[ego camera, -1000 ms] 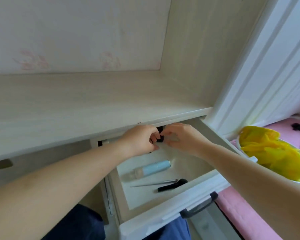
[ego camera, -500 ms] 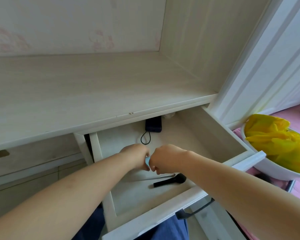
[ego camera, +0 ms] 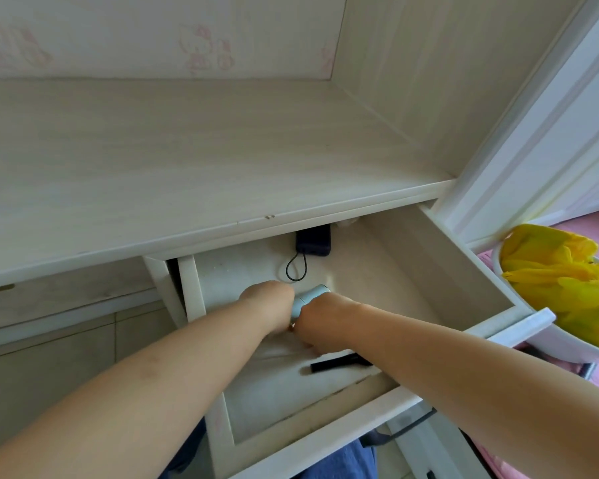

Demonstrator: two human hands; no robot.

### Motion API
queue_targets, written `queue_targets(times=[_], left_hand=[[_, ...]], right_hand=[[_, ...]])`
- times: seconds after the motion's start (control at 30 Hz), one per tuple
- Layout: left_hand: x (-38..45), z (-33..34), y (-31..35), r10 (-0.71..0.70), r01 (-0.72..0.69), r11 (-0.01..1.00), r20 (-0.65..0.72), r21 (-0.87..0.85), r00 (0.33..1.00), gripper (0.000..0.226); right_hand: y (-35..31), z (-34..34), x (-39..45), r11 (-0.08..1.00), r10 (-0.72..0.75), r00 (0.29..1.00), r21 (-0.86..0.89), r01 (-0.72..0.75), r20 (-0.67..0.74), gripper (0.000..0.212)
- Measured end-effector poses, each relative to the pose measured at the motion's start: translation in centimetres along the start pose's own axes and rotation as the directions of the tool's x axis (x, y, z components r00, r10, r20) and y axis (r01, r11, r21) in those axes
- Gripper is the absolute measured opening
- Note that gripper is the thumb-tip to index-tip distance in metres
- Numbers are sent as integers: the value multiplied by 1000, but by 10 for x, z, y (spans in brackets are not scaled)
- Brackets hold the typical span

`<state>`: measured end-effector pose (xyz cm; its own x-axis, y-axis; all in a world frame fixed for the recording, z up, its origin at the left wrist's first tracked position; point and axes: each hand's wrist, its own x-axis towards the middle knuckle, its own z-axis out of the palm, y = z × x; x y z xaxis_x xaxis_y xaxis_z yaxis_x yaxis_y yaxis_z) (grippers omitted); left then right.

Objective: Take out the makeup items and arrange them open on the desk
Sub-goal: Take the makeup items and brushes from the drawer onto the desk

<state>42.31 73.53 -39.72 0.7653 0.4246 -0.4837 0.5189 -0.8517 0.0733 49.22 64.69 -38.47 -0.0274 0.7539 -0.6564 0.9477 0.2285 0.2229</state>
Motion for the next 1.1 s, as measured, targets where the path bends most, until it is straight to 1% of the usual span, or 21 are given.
queue_targets(times=[0.07, 0.1, 0.13, 0.2, 0.23, 0.27, 0.3, 0.37, 0.43, 0.53, 0.6, 0.67, 0.73, 0.8, 0.9, 0.93, 1.0, 1.07, 1.1], left_hand=[[1, -1, -1, -6, 6, 1000, -2, -21, 1000, 11], [1, 0, -2, -5, 5, 1000, -9, -29, 1000, 13], [0, 0, -2, -3, 2, 999, -16, -37, 1000, 14], [0, 1, -2, 0, -2, 998, -36, -65, 999, 11], [0, 1, -2, -1, -3, 996, -48, -91, 999, 10], [0, 1, -3, -2, -5, 993, -61, -122, 998, 13], [-1, 0, -3, 0, -11, 988, -72, -152, 997, 17], [-6, -3, -2, 14, -33, 976, -88, -215, 996, 26], [-13, -5, 1, 40, -77, 960, -140, -270, 989, 30], [-26, -9, 3, 80, -160, 924, -234, -348, 969, 26], [-39, -19, 1, 87, -207, 897, -304, -389, 949, 28], [-53, -30, -4, 83, -251, 867, -372, -430, 925, 34], [-67, -41, -11, 70, -288, 822, -414, -492, 908, 35], [-82, -54, -21, 61, -340, 733, -441, -589, 895, 35], [-106, -74, -38, 11, -411, 591, -503, -694, 864, 34], [-113, -80, -43, -11, -428, 556, -521, -713, 854, 32], [-124, -90, -58, -69, -458, 492, -557, -741, 828, 29], [-135, -99, -81, -140, -483, 453, -595, -749, 792, 29], [-138, -103, -92, -177, -491, 438, -608, -752, 774, 29]], right_hand=[[-2, 2, 3, 999, 29, 999, -36, -28, 15, 25], [-2, 2, 4, 998, 18, 1000, -64, -17, 22, 30], [-3, 2, 4, 996, 10, 1000, -88, -8, 26, 30], [-1, 4, 3, 993, 15, 999, -117, -11, 33, 24], [1, 5, 1, 992, 22, 999, -124, -17, 35, 16], [5, 5, -3, 993, 25, 999, -120, -21, 33, 6], [9, 5, -9, 994, 37, 999, -107, -34, 27, 4], [20, 5, -25, 995, 79, 997, -62, -79, -11, 9], [29, 7, -46, 989, 149, 987, 21, -148, -59, 14], [38, 12, -76, 958, 250, 957, 185, -221, -148, 20], [42, 11, -96, 934, 304, 927, 261, -244, -220, 22], [43, 7, -113, 924, 342, 884, 285, -255, -318, 22], [41, -2, -127, 918, 370, 825, 306, -253, -427, 19], [35, -17, -137, 921, 377, 731, 315, -230, -569, 13], [27, -47, -144, 929, 368, 556, 322, -183, -745, 9], [26, -57, -142, 932, 360, 508, 325, -159, -783, 11], [23, -79, -134, 936, 346, 450, 339, -100, -823, 15], [21, -103, -117, 935, 334, 409, 355, -27, -849, 16], [20, -114, -107, 928, 340, 405, 373, 2, -849, 16]])
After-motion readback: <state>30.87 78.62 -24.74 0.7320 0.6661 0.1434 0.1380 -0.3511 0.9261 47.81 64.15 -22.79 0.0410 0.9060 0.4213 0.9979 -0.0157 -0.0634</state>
